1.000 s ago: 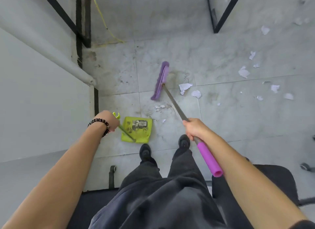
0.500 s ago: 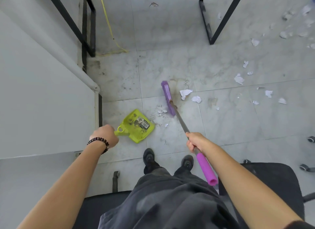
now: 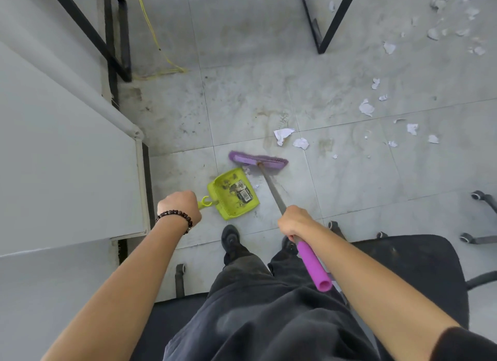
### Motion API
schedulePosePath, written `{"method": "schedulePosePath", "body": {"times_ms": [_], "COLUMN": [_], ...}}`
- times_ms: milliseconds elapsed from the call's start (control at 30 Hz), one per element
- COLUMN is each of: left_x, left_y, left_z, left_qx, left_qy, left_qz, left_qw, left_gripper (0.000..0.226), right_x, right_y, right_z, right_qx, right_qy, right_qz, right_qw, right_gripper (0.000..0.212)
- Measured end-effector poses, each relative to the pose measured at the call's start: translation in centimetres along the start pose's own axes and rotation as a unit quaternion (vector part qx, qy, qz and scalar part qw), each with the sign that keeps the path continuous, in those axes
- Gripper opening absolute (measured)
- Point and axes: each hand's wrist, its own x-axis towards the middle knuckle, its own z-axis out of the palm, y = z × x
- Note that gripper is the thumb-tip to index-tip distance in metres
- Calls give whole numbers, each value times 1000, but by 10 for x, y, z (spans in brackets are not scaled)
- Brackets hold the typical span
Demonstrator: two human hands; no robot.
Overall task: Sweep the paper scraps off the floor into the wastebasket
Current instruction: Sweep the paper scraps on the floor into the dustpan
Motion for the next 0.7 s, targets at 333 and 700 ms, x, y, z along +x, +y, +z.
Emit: {"method": "schedulePosePath", "body": {"times_ms": [333, 700], "left_x": [23, 24], "left_y": [8, -24], "left_z": [-32, -19], "left_qx": [-25, -108], "left_qy": [-27, -42], "left_qz": [-10, -73], "left_qw": [999, 991], "left_gripper": [8, 14], "right_x": [-16, 10], "right_y": [67, 7], "right_z": [-65, -33], "right_qx": [383, 170], "right_qy": [-123, 16], "right_qz": [16, -30], "right_qw": [915, 985], "right_gripper": [7, 35]}}
